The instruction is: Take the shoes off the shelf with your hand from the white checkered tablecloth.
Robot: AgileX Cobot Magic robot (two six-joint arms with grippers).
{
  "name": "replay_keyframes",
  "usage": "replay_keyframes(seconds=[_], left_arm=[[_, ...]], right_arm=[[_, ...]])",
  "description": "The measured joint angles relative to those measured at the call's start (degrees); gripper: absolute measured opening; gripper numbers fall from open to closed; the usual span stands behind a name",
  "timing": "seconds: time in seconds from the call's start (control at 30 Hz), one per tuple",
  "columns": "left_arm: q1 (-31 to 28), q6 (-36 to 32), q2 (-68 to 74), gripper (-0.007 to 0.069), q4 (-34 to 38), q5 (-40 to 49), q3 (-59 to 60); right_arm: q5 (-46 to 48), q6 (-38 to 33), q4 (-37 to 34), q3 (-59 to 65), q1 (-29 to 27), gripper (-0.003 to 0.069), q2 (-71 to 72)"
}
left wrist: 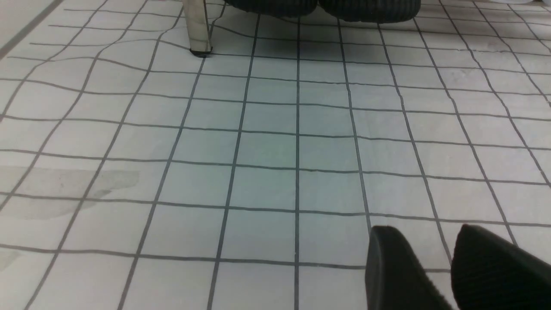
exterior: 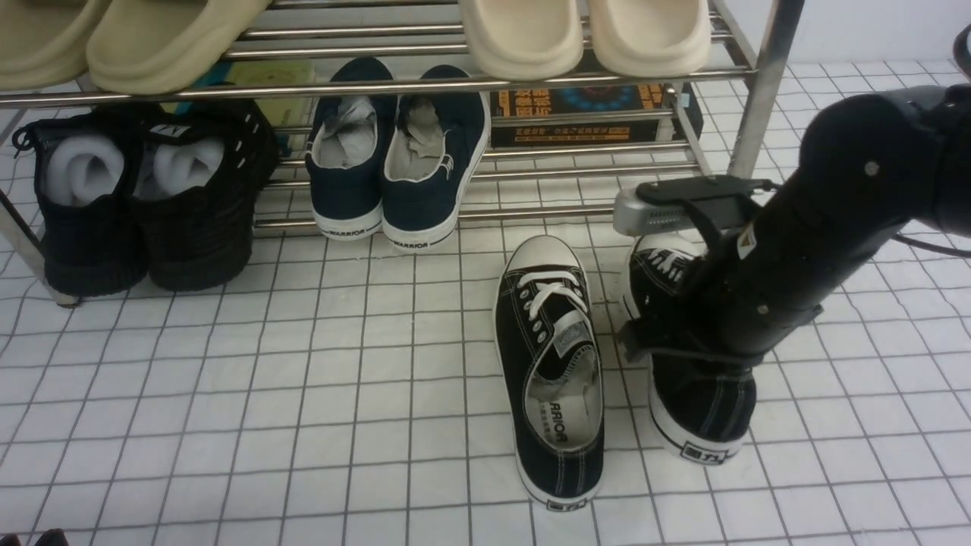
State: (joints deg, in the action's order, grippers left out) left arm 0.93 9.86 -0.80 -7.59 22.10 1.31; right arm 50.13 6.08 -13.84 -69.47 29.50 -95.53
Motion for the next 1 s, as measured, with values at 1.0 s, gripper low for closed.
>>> replay_keyframes(seconds=[1.0], left_arm=[[0.0,0.0,0.0,0.0239,-0.93,0.05,0.0]], right_arm=[[-9.68,-7.09,-0.03,-2.93,0.0,0.0108,-6.28]])
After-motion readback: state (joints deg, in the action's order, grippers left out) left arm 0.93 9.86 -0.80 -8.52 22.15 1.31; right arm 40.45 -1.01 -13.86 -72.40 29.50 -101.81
